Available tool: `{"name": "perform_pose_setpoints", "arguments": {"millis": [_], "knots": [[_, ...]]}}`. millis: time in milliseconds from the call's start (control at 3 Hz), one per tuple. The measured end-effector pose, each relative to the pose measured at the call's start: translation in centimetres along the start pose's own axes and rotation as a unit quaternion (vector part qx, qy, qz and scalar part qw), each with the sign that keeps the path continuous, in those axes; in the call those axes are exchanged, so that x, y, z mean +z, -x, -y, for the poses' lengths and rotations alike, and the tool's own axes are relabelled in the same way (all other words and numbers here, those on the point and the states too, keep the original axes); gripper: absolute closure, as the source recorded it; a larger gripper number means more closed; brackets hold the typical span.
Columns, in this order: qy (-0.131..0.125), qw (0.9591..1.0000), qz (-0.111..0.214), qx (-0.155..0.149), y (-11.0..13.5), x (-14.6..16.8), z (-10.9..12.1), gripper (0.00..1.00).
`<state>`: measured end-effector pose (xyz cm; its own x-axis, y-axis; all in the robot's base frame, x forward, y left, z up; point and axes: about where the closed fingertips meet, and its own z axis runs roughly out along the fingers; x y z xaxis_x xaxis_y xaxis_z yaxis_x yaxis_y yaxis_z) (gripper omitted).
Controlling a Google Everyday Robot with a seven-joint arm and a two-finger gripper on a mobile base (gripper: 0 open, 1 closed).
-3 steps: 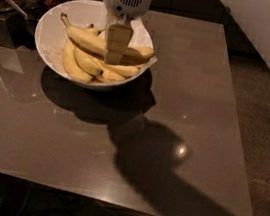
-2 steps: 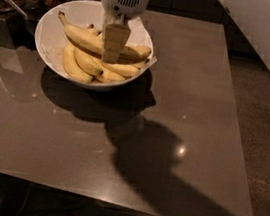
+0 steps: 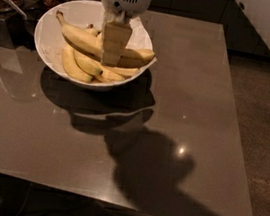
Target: Pick banana from white bowl
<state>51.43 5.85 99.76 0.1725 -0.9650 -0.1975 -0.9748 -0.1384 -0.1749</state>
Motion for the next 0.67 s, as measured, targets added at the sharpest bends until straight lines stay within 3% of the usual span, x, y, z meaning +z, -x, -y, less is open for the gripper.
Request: {"name": "perform_pose_setpoints", "arguments": {"millis": [333,667], "knots": [[0.017,0.9996,0.011,0.017,-0.35,0.4,-1.66,1.0],[0.007,0.9997,0.02,0.016,0.18,0.51,-1.06,1.0]]}}
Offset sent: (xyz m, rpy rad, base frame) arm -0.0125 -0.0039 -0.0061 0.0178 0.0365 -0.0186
